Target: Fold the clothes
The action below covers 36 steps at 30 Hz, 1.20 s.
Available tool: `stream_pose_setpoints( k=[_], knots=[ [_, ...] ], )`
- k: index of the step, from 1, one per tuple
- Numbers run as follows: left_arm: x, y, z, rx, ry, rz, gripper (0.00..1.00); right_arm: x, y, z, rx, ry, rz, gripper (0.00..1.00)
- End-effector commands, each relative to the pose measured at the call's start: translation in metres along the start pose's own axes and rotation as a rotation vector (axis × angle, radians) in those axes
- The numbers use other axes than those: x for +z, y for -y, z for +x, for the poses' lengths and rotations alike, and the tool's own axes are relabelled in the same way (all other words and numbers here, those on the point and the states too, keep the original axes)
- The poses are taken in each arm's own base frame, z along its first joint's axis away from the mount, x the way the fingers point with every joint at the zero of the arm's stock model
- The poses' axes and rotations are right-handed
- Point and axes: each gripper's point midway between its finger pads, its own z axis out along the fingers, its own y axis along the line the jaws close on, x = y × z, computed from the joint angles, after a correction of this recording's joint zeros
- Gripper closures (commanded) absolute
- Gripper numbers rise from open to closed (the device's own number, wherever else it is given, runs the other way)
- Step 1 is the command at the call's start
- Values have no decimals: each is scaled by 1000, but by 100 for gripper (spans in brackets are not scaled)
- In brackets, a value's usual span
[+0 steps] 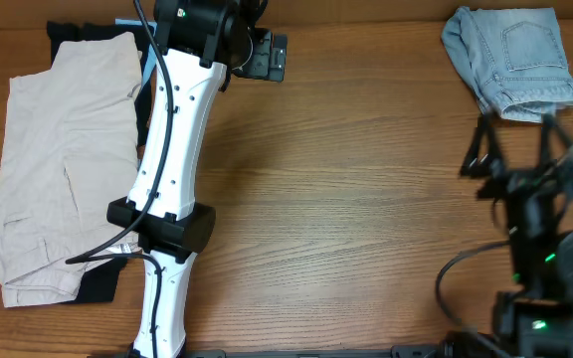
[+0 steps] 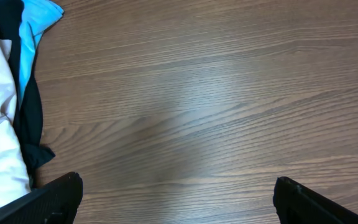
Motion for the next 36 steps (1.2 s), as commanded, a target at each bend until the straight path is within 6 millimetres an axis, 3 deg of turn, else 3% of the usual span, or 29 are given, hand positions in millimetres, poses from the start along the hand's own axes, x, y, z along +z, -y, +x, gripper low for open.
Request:
stream_pose_setpoints(
  k=[1, 10, 17, 24, 36],
  knots=[
    [1, -2, -1, 19, 4, -12, 0, -23, -7, 45, -17, 16, -73, 0],
    [1, -2, -1, 19, 4, -12, 0, -65, -2, 121, 7, 65, -78, 0],
    [1, -2, -1, 19, 4, -12, 0, -69, 3, 142, 17, -24, -51, 0],
    [1, -2, -1, 19, 4, -12, 0, -77, 15, 189, 24, -214, 0, 0],
    [1, -2, -1, 19, 4, -12, 0, -77, 18, 189, 22, -212, 18, 0]
  ],
)
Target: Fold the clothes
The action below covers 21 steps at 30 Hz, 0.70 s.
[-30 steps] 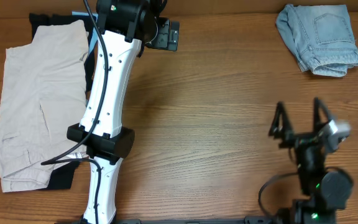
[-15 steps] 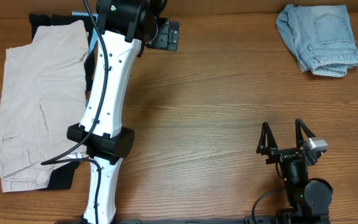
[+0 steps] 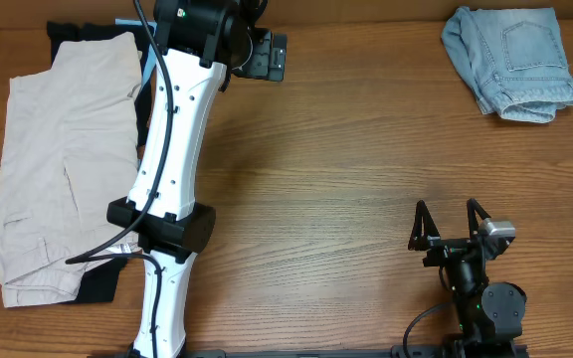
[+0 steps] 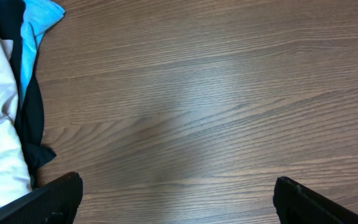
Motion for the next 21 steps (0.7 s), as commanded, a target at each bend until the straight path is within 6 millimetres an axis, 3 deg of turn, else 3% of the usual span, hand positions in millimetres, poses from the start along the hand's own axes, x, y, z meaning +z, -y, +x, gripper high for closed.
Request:
stream_pose_setpoints(
  k=[1, 5, 8, 10, 17, 21],
  knots=[
    [1, -2, -1, 19, 3, -9, 0, 0, 2, 1, -5, 9, 8, 0],
    [1, -2, -1, 21, 4, -9, 0, 0, 1, 0, -5, 10, 8, 0],
    [-2, -34, -9, 164, 29, -193, 0, 0, 1, 0, -5, 10, 8, 0],
    [-5, -46, -11, 193, 33, -257, 0, 0, 1, 0, -5, 10, 7, 0],
    [-8, -51, -12, 183, 38, -263, 0, 0, 1, 0, -5, 10, 7, 0],
    [-37, -59, -12, 166, 78, -267, 0, 0, 1, 0, -5, 10, 7, 0]
  ],
)
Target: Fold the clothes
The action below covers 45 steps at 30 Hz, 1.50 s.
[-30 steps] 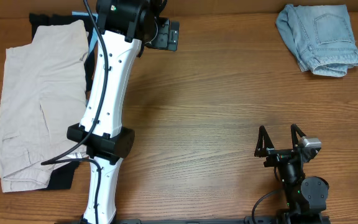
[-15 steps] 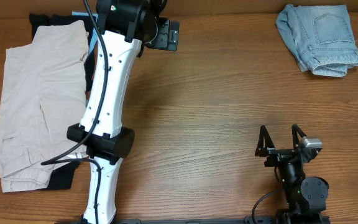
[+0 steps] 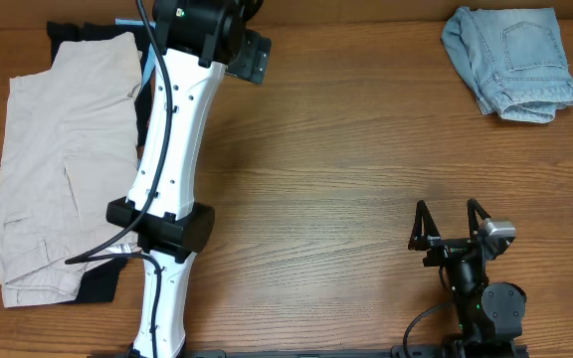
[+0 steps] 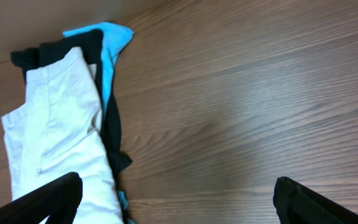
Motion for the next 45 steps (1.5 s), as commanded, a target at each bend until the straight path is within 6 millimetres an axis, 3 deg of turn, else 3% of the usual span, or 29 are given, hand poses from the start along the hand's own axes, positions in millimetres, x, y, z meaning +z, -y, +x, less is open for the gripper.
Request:
stream_pose_setpoints(
  k=[1, 6, 9, 11, 14, 21, 32, 37, 45],
  knots=[
    [-39, -26, 2, -18, 52, -29, 0, 0, 1, 1, -5, 9, 6, 0],
    [-116, -48, 7, -103, 201, 102, 0, 0, 1, 1, -5, 9, 6, 0],
    [-153, -76, 20, -221, 263, 128, 0, 0, 1, 1, -5, 9, 6, 0],
    [-164, -91, 29, -280, 289, 119, 0, 0, 1, 1, -5, 9, 6, 0],
    [-165, -101, 47, -312, 305, 126, 0, 0, 1, 1, -5, 9, 6, 0],
    [-132, -99, 95, -322, 330, 87, 0, 0, 1, 1, -5, 9, 6, 0],
    [-50, -68, 151, -296, 433, 98, 0, 0, 1, 1, -5, 9, 6, 0],
    [-27, -57, 182, -304, 505, 102, 0, 0, 1, 1, -5, 9, 6, 0],
    [17, -46, 234, -305, 424, 68, 0, 0, 1, 1, -5, 9, 6, 0]
  ],
)
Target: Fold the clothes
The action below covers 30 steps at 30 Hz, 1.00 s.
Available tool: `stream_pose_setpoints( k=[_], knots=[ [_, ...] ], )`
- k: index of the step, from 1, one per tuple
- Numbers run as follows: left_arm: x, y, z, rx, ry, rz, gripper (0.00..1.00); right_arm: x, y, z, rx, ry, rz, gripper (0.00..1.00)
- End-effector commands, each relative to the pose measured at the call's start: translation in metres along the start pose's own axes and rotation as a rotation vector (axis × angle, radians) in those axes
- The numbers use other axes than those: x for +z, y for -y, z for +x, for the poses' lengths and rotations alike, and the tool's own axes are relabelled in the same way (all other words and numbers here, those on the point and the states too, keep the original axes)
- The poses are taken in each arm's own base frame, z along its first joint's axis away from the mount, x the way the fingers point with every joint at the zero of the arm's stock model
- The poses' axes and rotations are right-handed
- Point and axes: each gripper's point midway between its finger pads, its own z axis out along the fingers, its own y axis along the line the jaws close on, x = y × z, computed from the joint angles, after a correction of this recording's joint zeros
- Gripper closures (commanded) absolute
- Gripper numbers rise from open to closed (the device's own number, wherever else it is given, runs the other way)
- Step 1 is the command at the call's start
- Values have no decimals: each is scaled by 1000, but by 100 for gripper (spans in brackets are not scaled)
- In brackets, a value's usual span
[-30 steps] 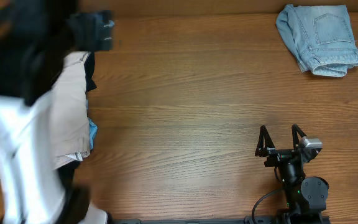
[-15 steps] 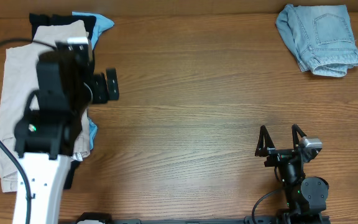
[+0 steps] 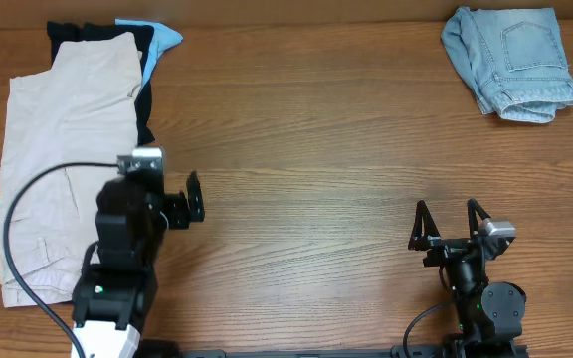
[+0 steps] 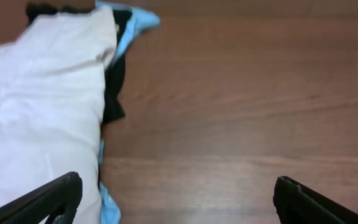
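Observation:
Beige shorts (image 3: 63, 149) lie spread flat at the table's left, on top of a black garment (image 3: 145, 94) and a light blue one (image 3: 165, 35). Folded light denim shorts (image 3: 510, 60) sit at the back right corner. My left gripper (image 3: 159, 201) hangs low by the beige shorts' right edge, open, with nothing between its fingers (image 4: 48, 199). The left wrist view shows the beige shorts (image 4: 42, 99), the blue garment (image 4: 138, 22) and the black one (image 4: 112, 87) ahead of it. At the front right my right gripper (image 3: 449, 224) is open and empty.
Bare wooden table (image 3: 326, 149) spans the middle between the two piles. A black cable (image 3: 38, 194) from the left arm loops over the beige shorts. The right arm's base (image 3: 485, 303) stands at the front edge.
My left arm, which reached to the far edge beside the pile, is now drawn back to the front left, its gripper low by the beige shorts. The right arm has not moved.
First my right gripper was just in front of the folded denim shorts, with my left arm stretched to the far edge. Then the right arm was back at the front right. The left wrist then looked more toward the pile, and now that arm is back too.

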Motion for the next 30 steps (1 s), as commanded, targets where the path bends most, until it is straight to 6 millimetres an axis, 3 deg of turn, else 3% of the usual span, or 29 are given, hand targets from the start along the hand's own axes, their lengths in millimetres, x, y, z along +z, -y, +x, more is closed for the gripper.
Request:
stream_pose_setpoints(
  k=[1, 7, 12, 20, 26, 30],
  knots=[
    [10, -8, 31, 9, -66, -37, 0, 0, 1, 1, -5, 9, 6, 0],
    [25, -11, 85, -32, -208, -50, 0, 0, 1, 1, -5, 9, 6, 0],
    [27, -9, 109, -34, -260, -35, 0, 0, 1, 1, -5, 9, 5, 0],
    [16, -12, 112, -41, -111, -35, 0, 0, 1, 1, -5, 9, 6, 0],
    [5, -17, 83, 0, 185, -48, 0, 0, 1, 1, -5, 9, 6, 0],
    [-2, -20, 74, -8, 308, -52, 0, 0, 1, 1, -5, 9, 5, 0]
  ],
)
